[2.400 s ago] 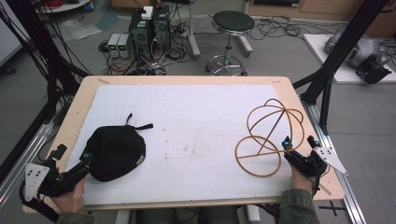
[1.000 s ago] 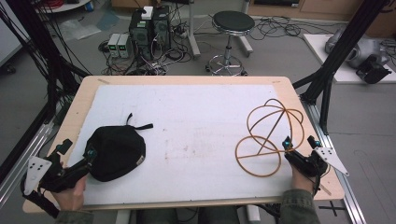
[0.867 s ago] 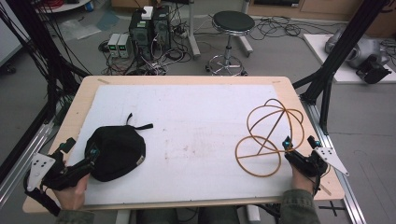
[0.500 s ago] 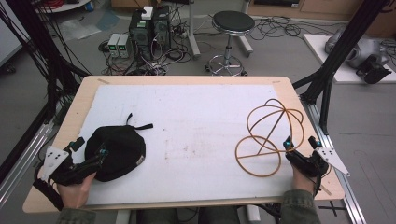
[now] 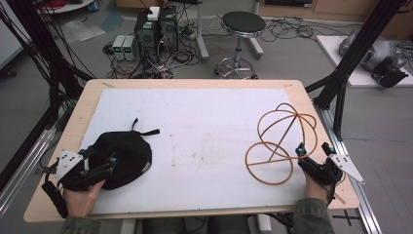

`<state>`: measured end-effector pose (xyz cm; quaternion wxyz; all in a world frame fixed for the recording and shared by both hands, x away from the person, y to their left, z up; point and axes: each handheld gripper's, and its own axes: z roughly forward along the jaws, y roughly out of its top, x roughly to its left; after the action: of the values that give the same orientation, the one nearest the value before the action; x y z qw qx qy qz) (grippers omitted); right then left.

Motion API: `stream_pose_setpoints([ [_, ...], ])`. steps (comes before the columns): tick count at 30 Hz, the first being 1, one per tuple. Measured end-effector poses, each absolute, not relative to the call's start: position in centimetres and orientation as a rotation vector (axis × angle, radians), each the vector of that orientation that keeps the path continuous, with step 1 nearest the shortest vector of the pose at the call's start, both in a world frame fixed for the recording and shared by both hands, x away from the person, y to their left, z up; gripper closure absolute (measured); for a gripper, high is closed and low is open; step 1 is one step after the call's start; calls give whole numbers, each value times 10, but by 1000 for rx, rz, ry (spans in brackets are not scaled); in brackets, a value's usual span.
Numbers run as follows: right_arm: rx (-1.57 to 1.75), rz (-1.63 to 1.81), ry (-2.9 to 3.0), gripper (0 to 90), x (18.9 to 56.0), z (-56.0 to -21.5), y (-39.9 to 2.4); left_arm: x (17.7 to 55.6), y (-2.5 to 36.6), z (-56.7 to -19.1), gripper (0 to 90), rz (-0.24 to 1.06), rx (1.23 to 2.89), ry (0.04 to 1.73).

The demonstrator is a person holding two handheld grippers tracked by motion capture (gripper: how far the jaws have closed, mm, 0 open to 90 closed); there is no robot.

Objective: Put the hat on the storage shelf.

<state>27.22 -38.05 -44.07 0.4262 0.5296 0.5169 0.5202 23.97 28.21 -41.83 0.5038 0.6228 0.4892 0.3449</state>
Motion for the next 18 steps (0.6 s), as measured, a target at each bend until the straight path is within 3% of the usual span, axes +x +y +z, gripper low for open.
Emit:
stream_pose_setpoints([
  [11,1327,1300,1291,115,272,-441,-380,243,277,-426,273,807,1607,1196],
  [18,1327,1298,1291,115,272,-441,-380,239,276,-427,510,801,1616,1210],
])
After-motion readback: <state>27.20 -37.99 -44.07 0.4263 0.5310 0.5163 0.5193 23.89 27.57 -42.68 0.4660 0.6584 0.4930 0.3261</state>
